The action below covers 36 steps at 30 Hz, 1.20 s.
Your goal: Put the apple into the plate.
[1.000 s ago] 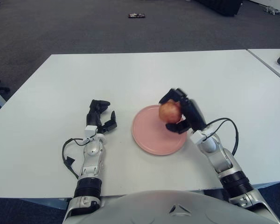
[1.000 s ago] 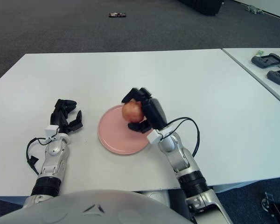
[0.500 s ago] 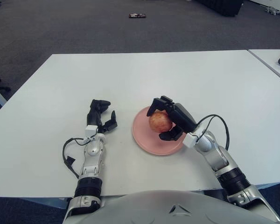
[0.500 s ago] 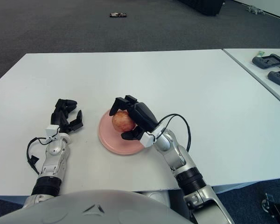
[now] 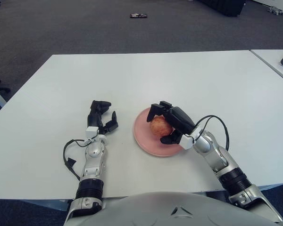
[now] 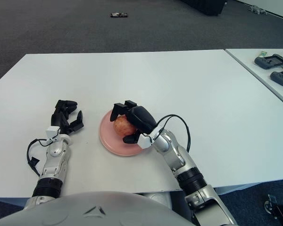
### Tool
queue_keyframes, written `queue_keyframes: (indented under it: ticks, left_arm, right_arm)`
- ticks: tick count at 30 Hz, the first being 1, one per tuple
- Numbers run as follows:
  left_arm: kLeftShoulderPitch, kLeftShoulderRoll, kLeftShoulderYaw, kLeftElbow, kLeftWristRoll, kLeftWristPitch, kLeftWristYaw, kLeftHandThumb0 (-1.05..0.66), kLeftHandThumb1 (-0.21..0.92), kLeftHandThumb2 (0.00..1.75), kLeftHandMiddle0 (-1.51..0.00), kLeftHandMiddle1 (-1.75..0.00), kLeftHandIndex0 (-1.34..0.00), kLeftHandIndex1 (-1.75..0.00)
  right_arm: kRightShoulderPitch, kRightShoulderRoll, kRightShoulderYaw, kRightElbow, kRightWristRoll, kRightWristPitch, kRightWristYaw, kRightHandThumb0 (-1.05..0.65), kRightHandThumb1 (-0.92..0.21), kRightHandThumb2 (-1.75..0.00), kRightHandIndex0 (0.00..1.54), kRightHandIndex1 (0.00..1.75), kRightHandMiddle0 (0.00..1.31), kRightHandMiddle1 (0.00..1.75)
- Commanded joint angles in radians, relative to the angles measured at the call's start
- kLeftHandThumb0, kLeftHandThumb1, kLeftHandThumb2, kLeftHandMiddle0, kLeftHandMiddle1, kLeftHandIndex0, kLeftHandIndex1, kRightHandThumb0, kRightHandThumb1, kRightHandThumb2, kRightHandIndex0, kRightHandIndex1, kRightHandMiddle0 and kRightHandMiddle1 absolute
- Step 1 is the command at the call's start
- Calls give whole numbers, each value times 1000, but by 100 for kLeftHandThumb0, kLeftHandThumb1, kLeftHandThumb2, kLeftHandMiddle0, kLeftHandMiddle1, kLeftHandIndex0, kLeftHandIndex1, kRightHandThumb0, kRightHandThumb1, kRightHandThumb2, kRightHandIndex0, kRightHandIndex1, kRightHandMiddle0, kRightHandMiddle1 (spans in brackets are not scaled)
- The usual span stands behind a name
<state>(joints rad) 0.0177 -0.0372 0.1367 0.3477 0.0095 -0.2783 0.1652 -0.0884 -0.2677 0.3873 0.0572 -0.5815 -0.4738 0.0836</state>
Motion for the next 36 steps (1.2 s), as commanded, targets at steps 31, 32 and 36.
queue_keyframes:
  ticks: [31,32,36]
  left_arm:
    - [14,8,-2,28,-7,12,-15,-1,38,113,-74,-134,-41,-175]
    - [15,9,-2,27,-5,14,-14,-1,38,112,-74,-134,-41,-175]
    - [15,9,-4,25,-1,18,-11,-1,41,108,-72,-133,-39,-175]
  right_arm:
    - [62,-63,-3,-196,-152,188,52,-104,-75,-62,0,0,0,1]
    - [63,-63,-3,-199,-148,193,59,-104,-76,-60,0,0,0,0]
    - [66,-63,-5,-209,-141,202,74,-105,-79,-56,0,0,0,0]
